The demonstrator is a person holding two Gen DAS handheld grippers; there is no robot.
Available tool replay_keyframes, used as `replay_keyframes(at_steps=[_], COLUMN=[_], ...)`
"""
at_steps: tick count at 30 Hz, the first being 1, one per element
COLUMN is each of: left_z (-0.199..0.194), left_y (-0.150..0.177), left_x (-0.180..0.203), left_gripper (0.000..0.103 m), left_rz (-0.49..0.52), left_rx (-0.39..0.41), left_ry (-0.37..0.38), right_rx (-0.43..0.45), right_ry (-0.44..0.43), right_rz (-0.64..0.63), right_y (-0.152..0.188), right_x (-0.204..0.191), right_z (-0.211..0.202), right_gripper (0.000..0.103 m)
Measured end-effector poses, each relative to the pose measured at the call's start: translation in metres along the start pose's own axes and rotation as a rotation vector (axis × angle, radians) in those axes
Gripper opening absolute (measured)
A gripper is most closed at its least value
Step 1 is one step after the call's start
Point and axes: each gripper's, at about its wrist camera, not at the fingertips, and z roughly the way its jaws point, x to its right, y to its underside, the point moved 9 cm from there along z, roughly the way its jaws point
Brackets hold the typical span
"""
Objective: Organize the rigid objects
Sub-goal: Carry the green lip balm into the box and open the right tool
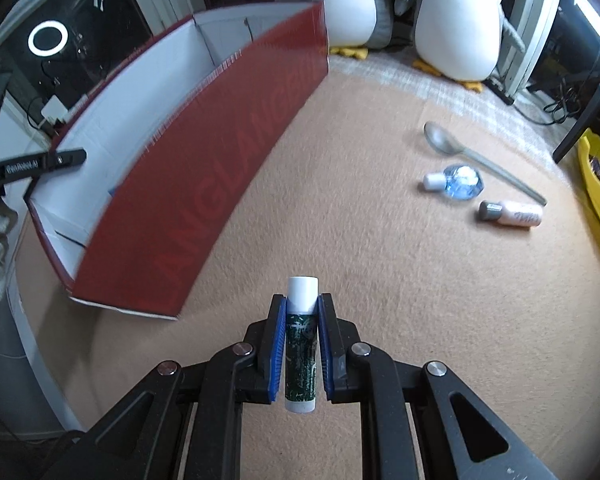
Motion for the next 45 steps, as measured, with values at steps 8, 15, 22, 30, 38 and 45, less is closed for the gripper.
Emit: replay_keyframes(at_steps=[8,15,22,30,38,45], left_z=[-0.007,-0.009,-0.010,-0.010,-0.010,-0.010], left_y=[0.002,0.004,0.005,0.005,0.005,0.004], left_x=[-0.006,-0.008,-0.007,-0.007,-0.007,-0.007], left_gripper=[0.011,0.009,0.007,0.007,0.007,0.006], left_rz=[-0.010,-0.014,-0.003,0.000,0.001,0.002], left_rx=[0.022,0.034,0.046,0.054,0.056,0.056], left_ry=[0.023,0.049,0.058,0.061,0.061,0.058], right_rx=[0.090,0.136,0.163,0.184,0.165,0.140], right_ry=[0.002,-0.008,-0.023,-0.042,-0.077,-0.082], right_rz=[-0.009,-0.043,-0.064,-0.093,-0.103,-0.112], right_y=[-0.027,-0.048,-0.061,-0.077,-0.087,-0.086], right_x=[-0.019,-0.046,-0.071,-0.098,-0.115,-0.119], right_z=[-0.028,-0.042,-0.049,-0.049,-0.035,-0.020], right_gripper=[0.014,0.014,0.014,0.014,0.014,0.014])
